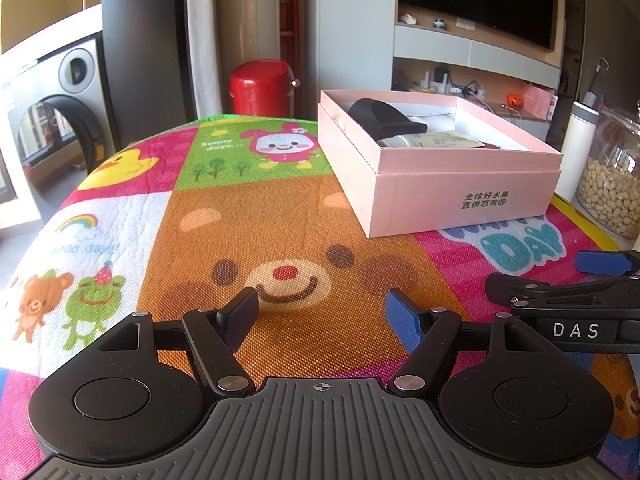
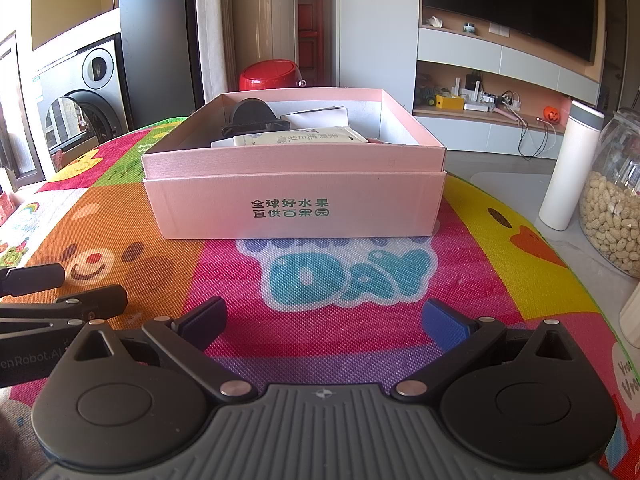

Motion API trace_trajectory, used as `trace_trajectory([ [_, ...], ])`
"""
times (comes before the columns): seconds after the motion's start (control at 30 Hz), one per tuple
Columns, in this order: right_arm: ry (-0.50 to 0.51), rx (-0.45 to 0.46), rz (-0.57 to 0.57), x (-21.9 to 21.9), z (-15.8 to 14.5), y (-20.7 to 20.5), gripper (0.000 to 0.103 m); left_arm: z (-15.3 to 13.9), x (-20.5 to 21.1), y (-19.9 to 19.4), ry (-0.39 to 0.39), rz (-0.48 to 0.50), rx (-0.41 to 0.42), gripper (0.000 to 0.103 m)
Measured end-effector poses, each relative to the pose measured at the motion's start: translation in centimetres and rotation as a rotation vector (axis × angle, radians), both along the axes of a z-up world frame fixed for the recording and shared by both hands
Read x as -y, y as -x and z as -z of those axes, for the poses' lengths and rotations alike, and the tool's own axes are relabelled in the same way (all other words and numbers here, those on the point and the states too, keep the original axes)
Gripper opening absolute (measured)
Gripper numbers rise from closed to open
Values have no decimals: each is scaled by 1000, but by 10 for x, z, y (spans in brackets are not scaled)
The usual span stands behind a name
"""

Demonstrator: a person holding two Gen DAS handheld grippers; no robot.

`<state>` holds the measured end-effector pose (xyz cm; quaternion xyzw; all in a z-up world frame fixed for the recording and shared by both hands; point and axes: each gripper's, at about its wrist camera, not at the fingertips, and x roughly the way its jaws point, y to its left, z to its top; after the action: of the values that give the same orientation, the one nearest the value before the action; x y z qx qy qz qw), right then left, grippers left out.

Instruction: Organize rigid objects

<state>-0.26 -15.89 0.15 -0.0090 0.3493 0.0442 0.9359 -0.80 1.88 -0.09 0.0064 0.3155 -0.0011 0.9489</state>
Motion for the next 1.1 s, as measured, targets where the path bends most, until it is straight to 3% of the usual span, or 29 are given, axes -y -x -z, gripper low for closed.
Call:
trace_trajectory([
  [1.1,1,0,0,0,0,0,103,0,-1,0,9,0,-1,76],
])
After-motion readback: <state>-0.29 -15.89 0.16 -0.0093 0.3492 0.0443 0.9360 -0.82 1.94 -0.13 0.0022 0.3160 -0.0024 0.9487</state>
